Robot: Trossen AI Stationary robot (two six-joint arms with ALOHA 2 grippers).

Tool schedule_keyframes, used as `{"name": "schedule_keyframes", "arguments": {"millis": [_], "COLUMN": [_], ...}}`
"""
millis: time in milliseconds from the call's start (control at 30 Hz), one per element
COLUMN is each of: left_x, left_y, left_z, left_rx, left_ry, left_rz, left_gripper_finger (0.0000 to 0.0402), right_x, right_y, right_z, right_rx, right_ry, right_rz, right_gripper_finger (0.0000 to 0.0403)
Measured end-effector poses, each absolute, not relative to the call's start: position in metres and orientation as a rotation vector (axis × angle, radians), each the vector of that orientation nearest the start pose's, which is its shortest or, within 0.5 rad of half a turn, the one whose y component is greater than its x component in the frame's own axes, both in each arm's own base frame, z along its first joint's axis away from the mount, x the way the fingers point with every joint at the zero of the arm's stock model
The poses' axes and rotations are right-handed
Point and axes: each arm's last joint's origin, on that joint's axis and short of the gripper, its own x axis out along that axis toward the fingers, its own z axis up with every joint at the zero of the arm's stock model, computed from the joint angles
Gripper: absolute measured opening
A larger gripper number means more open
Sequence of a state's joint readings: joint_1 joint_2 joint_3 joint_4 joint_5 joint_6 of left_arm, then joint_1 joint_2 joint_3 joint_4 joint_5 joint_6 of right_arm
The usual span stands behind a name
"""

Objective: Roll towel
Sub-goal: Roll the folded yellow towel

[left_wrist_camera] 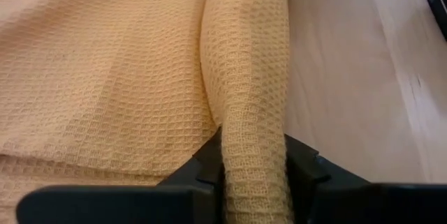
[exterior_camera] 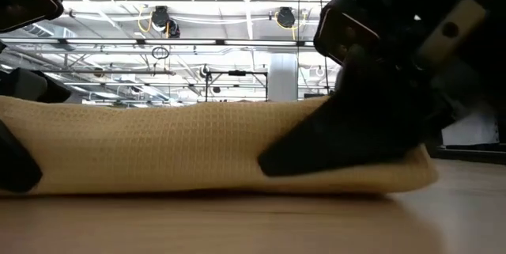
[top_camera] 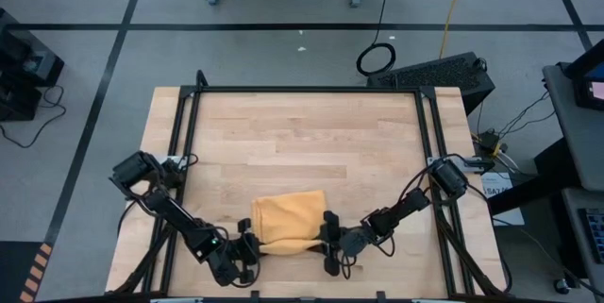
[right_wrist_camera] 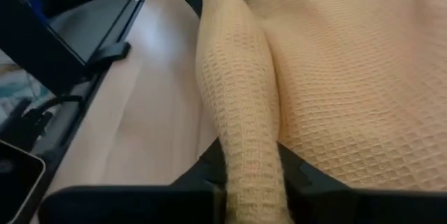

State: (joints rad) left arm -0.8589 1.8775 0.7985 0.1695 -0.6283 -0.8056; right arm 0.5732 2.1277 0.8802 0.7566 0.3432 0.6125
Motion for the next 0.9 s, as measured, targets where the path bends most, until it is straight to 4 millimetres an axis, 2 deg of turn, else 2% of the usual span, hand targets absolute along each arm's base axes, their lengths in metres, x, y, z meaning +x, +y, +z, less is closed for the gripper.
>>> {"name": "schedule_keyframes", "arguments": {"millis": [233,333,467,600,800,900], "left_x": [0.219,0.214,0.212,0.215,0.215,0.212], "left_y": [-0.238,-0.237,-0.235,-0.232,-0.233,-0.234], "left_z": [0.108,0.114,0.118,0.118,0.118,0.124], "left_rx": [-0.166,-0.144,-0.202,-0.198,-0.116,-0.065], "left_ry": [0.677,0.668,0.660,0.663,0.668,0.661], "left_rz": [0.038,0.054,0.102,0.104,0.074,0.041], "left_gripper_finger": [0.0089,0.0089,0.0102,0.0158,0.0290,0.0341], "right_x": [0.325,0.326,0.328,0.329,0.331,0.332], "right_y": [0.195,0.193,0.190,0.187,0.185,0.183], "right_z": [0.074,0.081,0.084,0.084,0.085,0.085], "right_rx": [0.461,0.504,0.537,0.536,0.588,0.628], "right_ry": [0.488,0.489,0.500,0.515,0.515,0.524], "right_rz": [0.085,0.093,0.117,0.110,0.101,0.107], "right_gripper_finger": [0.0015,0.0017,0.0020,0.0020,0.0020,0.0020]}}
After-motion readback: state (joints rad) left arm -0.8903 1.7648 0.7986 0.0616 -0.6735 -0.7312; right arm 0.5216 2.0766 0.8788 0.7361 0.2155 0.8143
